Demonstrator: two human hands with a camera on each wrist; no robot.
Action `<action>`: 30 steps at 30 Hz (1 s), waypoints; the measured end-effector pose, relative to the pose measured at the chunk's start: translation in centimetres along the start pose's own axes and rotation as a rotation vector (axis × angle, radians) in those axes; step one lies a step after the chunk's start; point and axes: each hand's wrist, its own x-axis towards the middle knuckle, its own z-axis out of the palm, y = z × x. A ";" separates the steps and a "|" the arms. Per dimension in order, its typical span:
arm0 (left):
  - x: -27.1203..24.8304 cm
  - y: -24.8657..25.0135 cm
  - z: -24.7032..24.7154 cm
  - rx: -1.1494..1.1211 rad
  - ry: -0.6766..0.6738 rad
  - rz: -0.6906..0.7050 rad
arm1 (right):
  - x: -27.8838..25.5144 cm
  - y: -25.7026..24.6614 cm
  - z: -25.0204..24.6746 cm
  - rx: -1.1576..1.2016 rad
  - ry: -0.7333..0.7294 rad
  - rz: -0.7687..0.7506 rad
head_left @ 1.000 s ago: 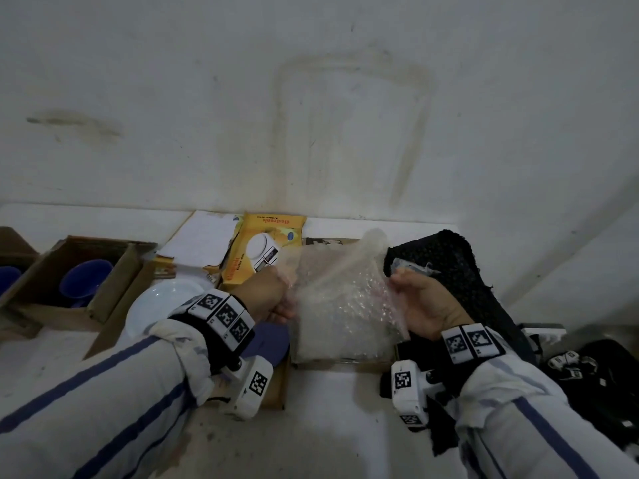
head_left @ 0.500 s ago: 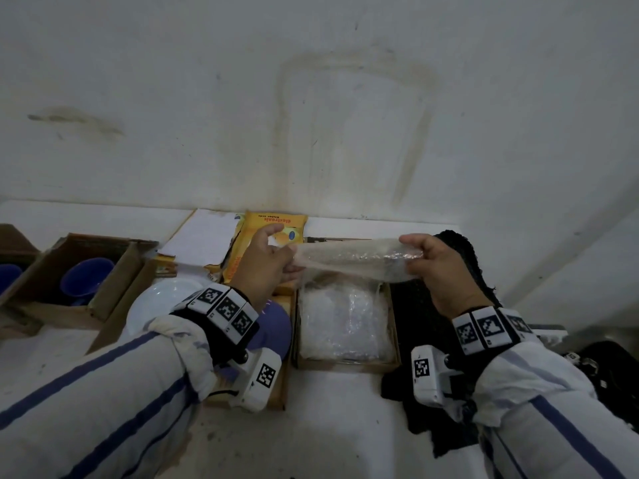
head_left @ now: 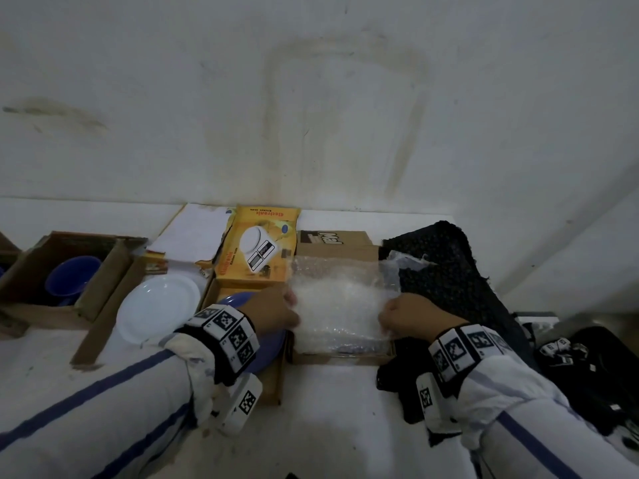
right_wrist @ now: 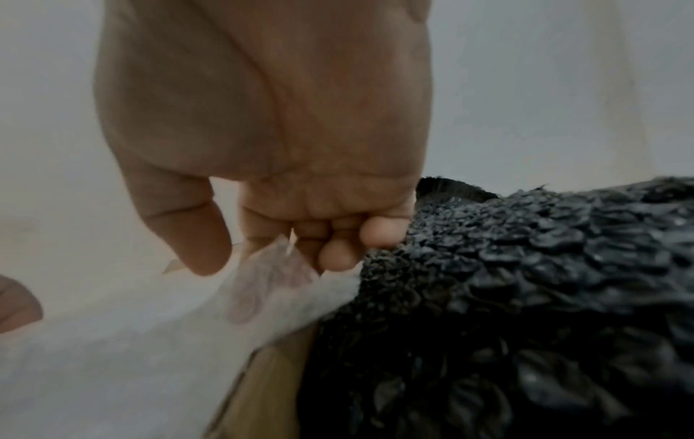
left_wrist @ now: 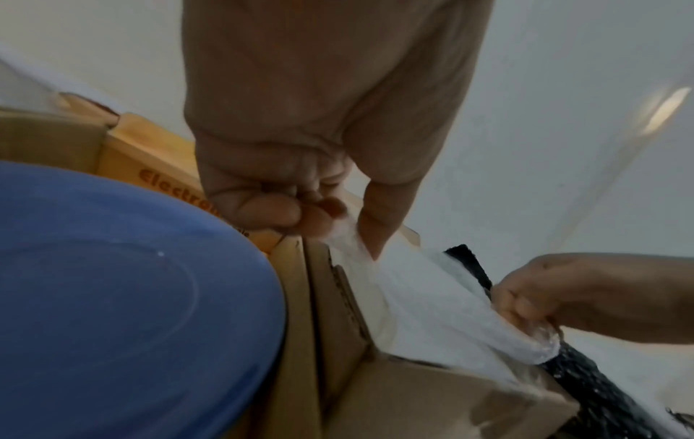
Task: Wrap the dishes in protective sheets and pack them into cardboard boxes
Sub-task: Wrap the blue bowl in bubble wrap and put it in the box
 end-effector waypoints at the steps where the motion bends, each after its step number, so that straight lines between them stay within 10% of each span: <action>1: 0.2 0.1 -0.1 0.106 0.037 0.042 | 0.0 -0.3 -0.1 -0.029 0.035 0.010; 6: 1.0 0.7 -0.2 0.565 0.236 0.262 | -0.4 -2.3 -0.3 -0.386 0.205 -0.089; 15: 2.7 1.2 2.6 1.054 -0.052 0.278 | 2.0 -3.9 2.2 -0.605 0.070 -0.027; 30: 4.2 0.1 2.4 1.104 -0.035 0.286 | 3.4 -4.5 1.4 -0.890 0.054 -0.125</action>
